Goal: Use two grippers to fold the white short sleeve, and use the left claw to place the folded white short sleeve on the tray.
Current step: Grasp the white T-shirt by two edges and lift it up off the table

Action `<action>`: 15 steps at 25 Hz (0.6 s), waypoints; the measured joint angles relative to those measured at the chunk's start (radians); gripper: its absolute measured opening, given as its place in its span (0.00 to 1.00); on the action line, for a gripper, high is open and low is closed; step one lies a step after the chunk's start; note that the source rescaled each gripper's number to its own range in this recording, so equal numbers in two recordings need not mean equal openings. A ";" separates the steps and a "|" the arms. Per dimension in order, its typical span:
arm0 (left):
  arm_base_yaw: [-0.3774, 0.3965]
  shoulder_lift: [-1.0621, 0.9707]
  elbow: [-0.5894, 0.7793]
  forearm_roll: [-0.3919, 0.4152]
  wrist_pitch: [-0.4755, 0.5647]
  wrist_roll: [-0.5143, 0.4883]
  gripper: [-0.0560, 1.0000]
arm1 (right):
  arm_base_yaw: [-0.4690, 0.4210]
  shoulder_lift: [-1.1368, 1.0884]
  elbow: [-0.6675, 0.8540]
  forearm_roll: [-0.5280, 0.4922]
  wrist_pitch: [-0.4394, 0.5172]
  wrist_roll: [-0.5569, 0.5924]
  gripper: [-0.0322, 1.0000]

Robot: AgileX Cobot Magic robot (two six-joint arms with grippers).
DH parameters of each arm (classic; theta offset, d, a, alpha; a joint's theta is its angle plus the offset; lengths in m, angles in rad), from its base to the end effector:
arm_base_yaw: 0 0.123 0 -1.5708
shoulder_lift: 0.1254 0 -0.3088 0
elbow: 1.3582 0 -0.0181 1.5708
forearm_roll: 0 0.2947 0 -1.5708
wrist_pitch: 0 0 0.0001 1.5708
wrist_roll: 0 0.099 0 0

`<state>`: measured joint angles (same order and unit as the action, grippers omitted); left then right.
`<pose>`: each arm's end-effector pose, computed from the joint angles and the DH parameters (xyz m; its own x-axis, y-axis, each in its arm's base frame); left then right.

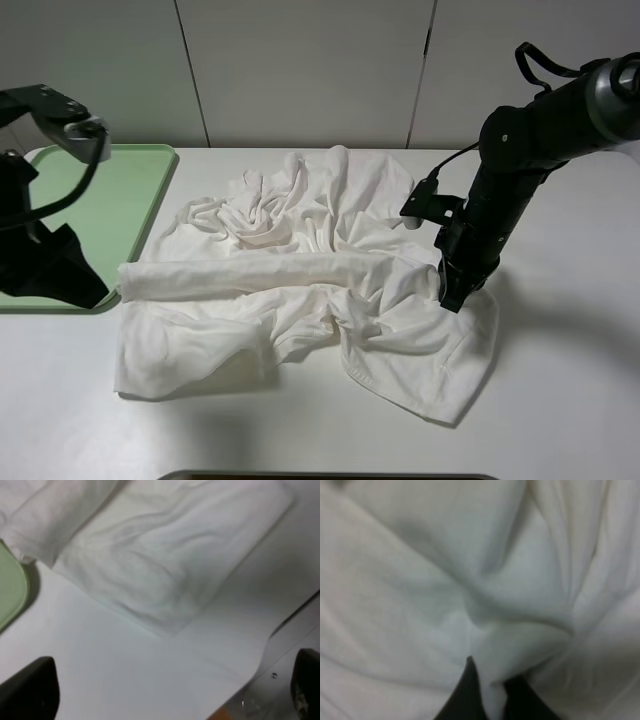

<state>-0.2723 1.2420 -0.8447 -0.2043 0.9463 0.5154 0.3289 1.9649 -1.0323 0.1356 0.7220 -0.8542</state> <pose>0.2410 -0.0842 0.2602 -0.7212 0.5953 -0.3542 0.6427 0.7658 -0.0214 0.3407 0.1256 0.0840 -0.4708 -0.8797 -0.0668 -0.8820 0.4675 0.0598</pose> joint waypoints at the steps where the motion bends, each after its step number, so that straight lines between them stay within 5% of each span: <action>1: 0.000 0.042 -0.014 0.000 -0.017 0.011 0.92 | 0.000 0.000 0.000 -0.005 0.002 0.006 0.03; 15: 0.000 0.472 -0.265 0.000 -0.167 0.207 0.89 | 0.000 0.000 0.000 -0.072 -0.030 0.096 0.03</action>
<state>-0.2723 1.7138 -1.1099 -0.2043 0.7790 0.7220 0.3289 1.9649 -1.0323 0.0635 0.6921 -0.7579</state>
